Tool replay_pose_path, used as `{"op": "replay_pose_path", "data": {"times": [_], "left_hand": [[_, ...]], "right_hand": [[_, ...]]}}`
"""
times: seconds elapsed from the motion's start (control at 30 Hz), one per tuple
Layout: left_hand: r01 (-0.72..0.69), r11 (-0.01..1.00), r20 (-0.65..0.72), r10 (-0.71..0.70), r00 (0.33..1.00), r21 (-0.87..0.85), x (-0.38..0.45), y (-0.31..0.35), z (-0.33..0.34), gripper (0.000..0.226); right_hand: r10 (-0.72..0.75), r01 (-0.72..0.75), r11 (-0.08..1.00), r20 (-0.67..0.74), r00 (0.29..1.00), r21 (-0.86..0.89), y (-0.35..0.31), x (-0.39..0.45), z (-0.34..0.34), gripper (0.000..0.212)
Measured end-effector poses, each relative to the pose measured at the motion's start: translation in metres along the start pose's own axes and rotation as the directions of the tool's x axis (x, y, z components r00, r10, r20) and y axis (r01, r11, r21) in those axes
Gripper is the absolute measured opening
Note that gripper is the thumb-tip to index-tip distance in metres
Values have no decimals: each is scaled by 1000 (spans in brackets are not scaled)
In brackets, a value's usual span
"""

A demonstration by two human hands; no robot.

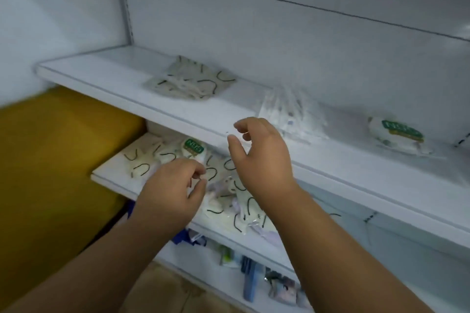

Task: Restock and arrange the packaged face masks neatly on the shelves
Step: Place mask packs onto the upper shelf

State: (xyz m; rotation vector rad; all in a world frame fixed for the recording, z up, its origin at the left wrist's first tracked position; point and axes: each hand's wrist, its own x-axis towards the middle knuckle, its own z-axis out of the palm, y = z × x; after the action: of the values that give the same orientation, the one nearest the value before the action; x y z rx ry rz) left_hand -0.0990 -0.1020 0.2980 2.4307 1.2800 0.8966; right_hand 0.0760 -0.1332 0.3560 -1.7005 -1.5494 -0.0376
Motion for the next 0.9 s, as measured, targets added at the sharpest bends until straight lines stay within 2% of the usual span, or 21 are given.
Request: {"op": "replay_pose_path", "data": {"times": [0.1, 0.2, 0.37, 0.47, 0.63, 0.77, 0.83, 0.9], "left_hand": [[102, 994, 44, -104, 994, 37, -21, -51, -7, 18], [238, 970, 115, -242, 963, 49, -26, -85, -9, 27], [300, 953, 108, -302, 947, 35, -17, -130, -4, 25], [320, 946, 165, -325, 931, 58, -12, -159, -9, 26], [379, 925, 229, -372, 899, 14, 13, -231, -12, 31], [396, 917, 329, -360, 873, -47, 48, -289, 9, 30], [416, 907, 357, -366, 859, -71, 62, -314, 26, 31], [469, 875, 391, -394, 832, -117, 68, -335, 45, 29]], "right_hand": [[-63, 56, 996, 95, 994, 72, -28, -10, 43, 18], [-63, 43, 993, 180, 982, 112, -37, -9, 79, 17], [-60, 19, 989, 279, 958, 148, -39, 3, 141, 16], [35, -113, 973, 349, 936, 203, -37, 6, 178, 12], [301, -411, 889, 418, 857, 202, -32, 16, 255, 7], [553, -651, 706, 358, 753, 279, -21, 30, 316, 4], [673, -764, 519, 368, 641, 383, -6, 36, 346, 9], [741, -829, 258, 449, 500, 496, 13, 44, 369, 14]]}}
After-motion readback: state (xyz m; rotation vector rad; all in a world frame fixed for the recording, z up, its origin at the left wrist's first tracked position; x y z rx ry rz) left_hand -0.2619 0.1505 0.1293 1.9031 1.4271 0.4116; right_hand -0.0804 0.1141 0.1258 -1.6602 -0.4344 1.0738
